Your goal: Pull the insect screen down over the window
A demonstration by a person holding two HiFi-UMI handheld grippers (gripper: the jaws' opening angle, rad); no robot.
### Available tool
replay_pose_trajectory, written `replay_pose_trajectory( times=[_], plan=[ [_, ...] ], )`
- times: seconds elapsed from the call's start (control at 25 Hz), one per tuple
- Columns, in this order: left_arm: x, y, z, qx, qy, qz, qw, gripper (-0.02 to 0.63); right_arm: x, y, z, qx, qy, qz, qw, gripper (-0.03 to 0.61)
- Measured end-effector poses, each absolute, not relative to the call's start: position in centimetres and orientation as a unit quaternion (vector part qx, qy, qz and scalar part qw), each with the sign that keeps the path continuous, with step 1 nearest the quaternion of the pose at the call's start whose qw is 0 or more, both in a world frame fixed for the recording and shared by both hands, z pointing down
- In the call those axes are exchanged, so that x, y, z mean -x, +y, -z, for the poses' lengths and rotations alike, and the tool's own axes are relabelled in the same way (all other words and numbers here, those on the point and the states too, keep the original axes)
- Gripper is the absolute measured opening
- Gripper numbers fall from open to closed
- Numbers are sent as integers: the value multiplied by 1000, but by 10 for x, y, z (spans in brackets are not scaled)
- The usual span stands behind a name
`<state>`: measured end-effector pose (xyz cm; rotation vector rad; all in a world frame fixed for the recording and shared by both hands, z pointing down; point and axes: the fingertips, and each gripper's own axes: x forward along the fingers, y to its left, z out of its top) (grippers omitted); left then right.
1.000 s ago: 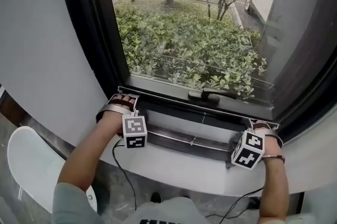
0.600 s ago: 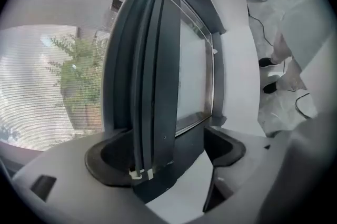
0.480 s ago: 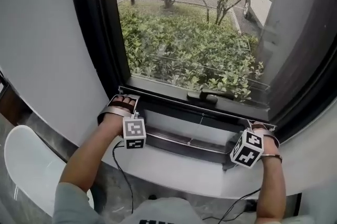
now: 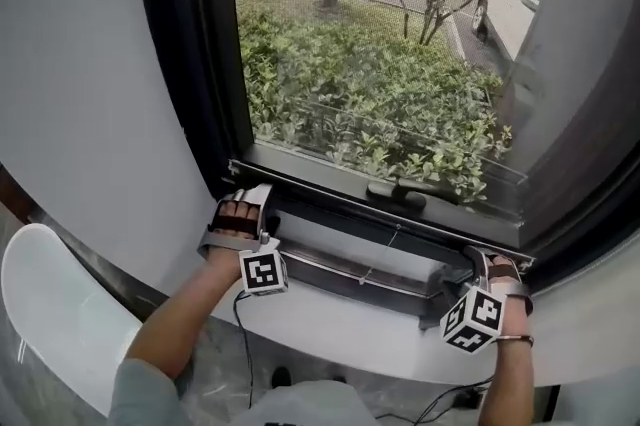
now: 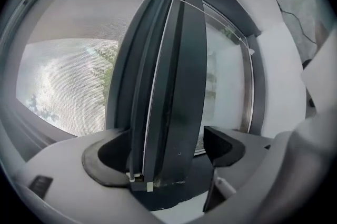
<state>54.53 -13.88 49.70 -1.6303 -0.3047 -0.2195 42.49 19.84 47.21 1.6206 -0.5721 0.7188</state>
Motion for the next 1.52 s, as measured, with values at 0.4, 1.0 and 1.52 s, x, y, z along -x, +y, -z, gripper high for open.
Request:
replay_pose_trajectory(
  times=[0.4,1.0,1.52],
  plan=[
    [-539,-144,-501,702,-119,106,694,413,-426,202,-484,-664,-229,-310,640,310],
    [-543,-148,-510,678,-77,113,722,382,-457,205,-495,-729,-30,-132,671,313],
    [-547,-145,-499,701,-58,67,708,381,-450,206,-489,-703,-45,-160,691,313]
  ],
)
